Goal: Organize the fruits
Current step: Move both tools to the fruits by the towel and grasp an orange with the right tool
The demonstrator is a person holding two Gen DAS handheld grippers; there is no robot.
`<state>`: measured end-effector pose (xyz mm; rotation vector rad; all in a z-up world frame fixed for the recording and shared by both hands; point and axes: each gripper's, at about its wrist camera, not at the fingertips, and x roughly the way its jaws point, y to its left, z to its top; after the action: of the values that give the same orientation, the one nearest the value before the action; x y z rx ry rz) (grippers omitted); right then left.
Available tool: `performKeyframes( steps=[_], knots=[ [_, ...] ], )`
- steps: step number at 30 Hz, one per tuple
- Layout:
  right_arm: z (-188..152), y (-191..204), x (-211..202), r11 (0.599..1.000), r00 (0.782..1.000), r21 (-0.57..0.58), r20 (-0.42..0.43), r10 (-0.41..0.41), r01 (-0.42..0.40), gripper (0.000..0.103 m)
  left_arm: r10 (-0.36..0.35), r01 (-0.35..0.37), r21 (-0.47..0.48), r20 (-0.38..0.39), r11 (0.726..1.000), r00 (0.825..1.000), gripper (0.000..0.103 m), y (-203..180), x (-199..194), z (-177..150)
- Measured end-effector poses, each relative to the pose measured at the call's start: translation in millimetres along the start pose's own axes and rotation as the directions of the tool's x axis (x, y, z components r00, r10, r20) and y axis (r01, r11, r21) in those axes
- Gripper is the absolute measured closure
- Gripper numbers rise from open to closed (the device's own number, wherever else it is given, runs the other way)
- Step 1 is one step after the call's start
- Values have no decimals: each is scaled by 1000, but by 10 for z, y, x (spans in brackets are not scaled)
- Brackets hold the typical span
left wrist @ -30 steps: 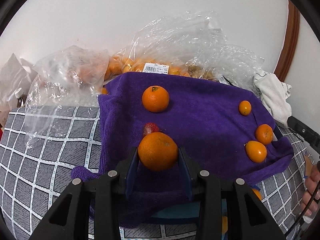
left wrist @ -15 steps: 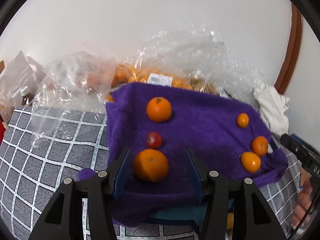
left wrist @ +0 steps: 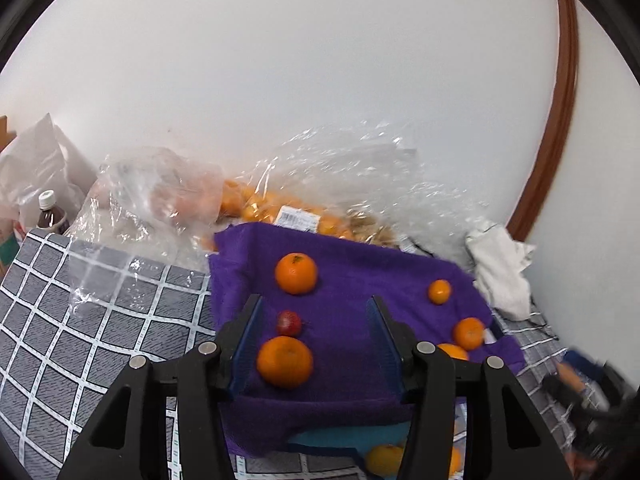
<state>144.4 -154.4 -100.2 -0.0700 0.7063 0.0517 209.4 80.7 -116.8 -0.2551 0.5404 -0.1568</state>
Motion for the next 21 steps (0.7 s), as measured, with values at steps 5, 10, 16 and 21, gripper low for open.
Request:
performKeyframes(
  steps=[5,10,16,21],
  knots=[
    [-146,-46,-126,990,992,104,-74,102,-94,34,-13,15,34,-38,999,999,53,-90,-187,45],
    [-273,48,-20,974,969,127,-141,203,-185,41,-33,34,50,-15,998,999,53,-21,-602,-48],
    [-360,396,89,975,961,54,-168,221,-215,54,-36,38,22,-65,999,997,53,238,-706,-329],
    [-416,560,251,968,943,36,-219,251,-249,56,-26,26,-6,-88,1000,996,53,404,-645,-537]
  ],
)
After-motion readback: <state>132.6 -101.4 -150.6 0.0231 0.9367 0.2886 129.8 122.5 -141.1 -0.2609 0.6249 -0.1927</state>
